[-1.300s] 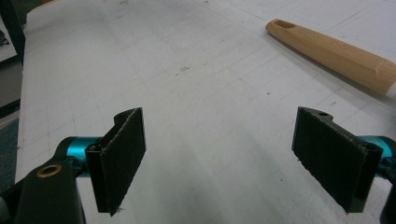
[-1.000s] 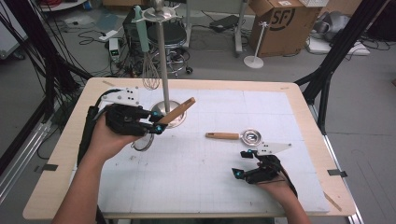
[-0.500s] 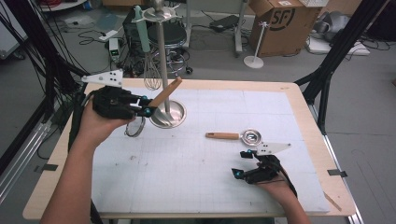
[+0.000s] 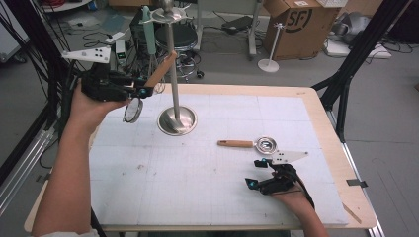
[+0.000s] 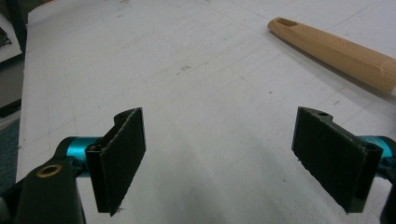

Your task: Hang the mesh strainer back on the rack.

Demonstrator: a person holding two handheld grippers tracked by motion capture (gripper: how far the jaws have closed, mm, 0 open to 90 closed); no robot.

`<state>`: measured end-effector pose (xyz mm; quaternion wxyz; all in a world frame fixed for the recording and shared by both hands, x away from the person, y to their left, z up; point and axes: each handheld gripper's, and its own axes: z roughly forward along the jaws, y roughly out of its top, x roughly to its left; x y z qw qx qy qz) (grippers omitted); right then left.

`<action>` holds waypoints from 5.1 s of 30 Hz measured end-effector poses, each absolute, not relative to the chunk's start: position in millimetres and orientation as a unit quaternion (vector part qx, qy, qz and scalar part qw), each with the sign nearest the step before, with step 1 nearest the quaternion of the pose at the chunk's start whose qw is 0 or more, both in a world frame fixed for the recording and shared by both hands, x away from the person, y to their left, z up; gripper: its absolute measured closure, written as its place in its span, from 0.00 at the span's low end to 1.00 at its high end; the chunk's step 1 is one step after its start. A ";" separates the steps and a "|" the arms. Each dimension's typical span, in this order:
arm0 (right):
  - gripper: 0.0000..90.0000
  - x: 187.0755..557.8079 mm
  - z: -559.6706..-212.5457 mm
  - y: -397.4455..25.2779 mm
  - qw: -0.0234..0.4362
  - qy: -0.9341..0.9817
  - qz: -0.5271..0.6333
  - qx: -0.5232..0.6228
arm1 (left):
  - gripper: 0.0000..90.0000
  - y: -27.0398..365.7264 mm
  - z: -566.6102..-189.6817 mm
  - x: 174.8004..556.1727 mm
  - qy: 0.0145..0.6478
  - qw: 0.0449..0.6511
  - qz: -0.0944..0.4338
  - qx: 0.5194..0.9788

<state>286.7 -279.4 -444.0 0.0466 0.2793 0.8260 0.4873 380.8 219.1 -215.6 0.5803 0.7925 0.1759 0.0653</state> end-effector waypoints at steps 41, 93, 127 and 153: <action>0.19 285.7 -443.5 -280.7 0.050 0.826 0.486 0.282 | 0.77 277.1 -186.4 420.4 0.232 0.605 0.109 0.754; 0.19 286.3 -443.3 -284.1 0.050 0.823 0.490 0.282 | 0.51 205.7 -213.9 440.7 0.278 0.515 0.144 0.798; 0.19 285.1 -442.4 -283.4 0.051 0.824 0.492 0.278 | 0.23 167.1 -283.9 387.7 0.211 0.539 0.059 0.813; 0.19 284.4 -441.7 -283.6 0.052 0.824 0.492 0.276 | 0.14 158.7 -354.5 344.9 0.213 0.552 0.024 0.806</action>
